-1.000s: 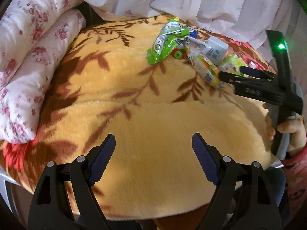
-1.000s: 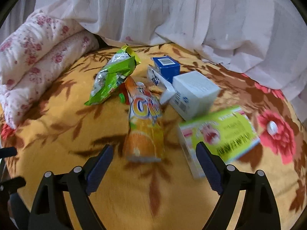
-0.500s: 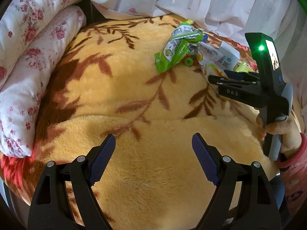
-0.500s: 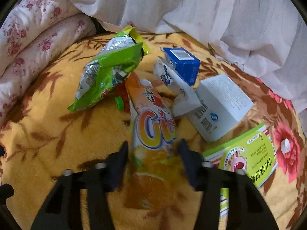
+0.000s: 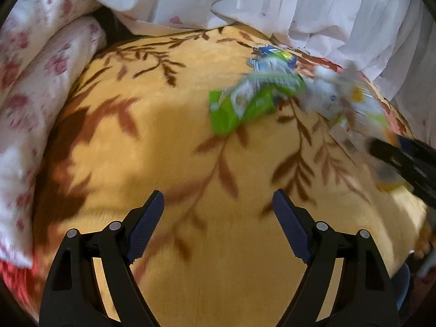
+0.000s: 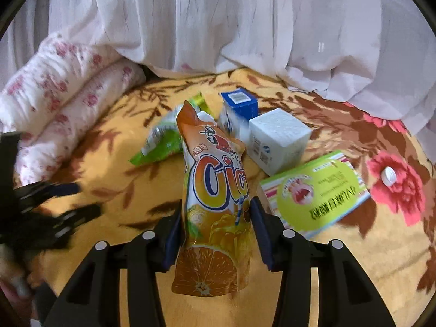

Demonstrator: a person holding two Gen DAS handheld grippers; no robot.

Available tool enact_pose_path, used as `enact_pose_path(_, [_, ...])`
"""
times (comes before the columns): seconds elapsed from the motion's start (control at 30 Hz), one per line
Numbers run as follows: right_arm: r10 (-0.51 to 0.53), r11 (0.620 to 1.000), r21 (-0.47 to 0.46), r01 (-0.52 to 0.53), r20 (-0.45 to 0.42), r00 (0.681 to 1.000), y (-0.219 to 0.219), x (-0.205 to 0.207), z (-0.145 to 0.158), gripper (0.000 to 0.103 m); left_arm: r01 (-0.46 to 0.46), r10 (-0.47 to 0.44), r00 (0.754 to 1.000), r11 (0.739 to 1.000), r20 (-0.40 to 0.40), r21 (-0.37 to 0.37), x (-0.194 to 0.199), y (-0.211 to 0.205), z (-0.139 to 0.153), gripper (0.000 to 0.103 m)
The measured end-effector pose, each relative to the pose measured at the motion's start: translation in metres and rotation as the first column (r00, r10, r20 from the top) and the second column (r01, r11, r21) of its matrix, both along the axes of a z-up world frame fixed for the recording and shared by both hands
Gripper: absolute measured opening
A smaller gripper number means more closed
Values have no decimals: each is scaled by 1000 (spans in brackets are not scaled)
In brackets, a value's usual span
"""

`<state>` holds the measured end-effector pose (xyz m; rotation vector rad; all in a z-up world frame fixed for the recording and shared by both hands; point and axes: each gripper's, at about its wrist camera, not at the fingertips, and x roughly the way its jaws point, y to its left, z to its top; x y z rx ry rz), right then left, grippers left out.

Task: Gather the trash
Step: 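Grasp the Cici juice pouch with the right gripper while the left grasps the green wrapper, then carry the juice pouch and green wrapper down over the orange bin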

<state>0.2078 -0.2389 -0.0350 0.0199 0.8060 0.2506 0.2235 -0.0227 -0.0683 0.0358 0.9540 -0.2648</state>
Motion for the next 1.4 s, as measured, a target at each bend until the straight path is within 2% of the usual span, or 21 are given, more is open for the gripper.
enact_pose_path(0.23, [-7,998,57,6,16,1000,-20,-27,13,47,65,-66,998,997,15,38,63,-34,-9,80])
enact_pose_path(0.37, [-11,998,70,10,19,1000,-27,-33,17,47,98,-102,995,985,18,141,88,-53,-16,80])
enact_pose_path(0.43, [-14,997,72,13,21,1000,-29,-35,17,47,113,-116,993,981,16,157,95,-56,-18,79])
enact_pose_path(0.47, [-15,997,75,14,20,1000,-29,-36,17,47,127,-129,992,980,3,155,98,-58,-20,77])
enact_pose_path(0.5, [-19,997,80,18,20,1000,-30,-36,16,47,131,-133,991,979,-1,159,99,-59,-22,62])
enact_pose_path(0.53, [-21,996,83,20,19,1000,-30,-37,16,47,134,-135,991,975,-6,175,99,-61,-24,57])
enact_pose_path(0.6, [-24,996,91,22,16,1000,-31,-38,16,47,132,-134,991,974,1,183,95,-61,-23,51])
enact_pose_path(0.73, [-23,995,101,21,21,1000,-30,-47,19,47,133,-134,991,983,-3,125,82,-52,-18,48])
enact_pose_path(1.03, [20,996,84,-25,53,998,-17,-89,36,47,130,-133,990,990,39,56,13,-26,13,46])
enact_pose_path(1.1, [41,995,84,-46,54,998,-14,-105,39,47,135,-136,989,990,52,33,-15,-18,22,46])
enact_pose_path(1.23, [90,994,64,-93,51,995,-7,-137,40,47,148,-151,985,988,79,41,-77,-6,33,46])
enact_pose_path(1.4, [151,987,50,-152,26,988,1,-177,32,47,155,-156,987,988,49,23,-156,10,24,46])
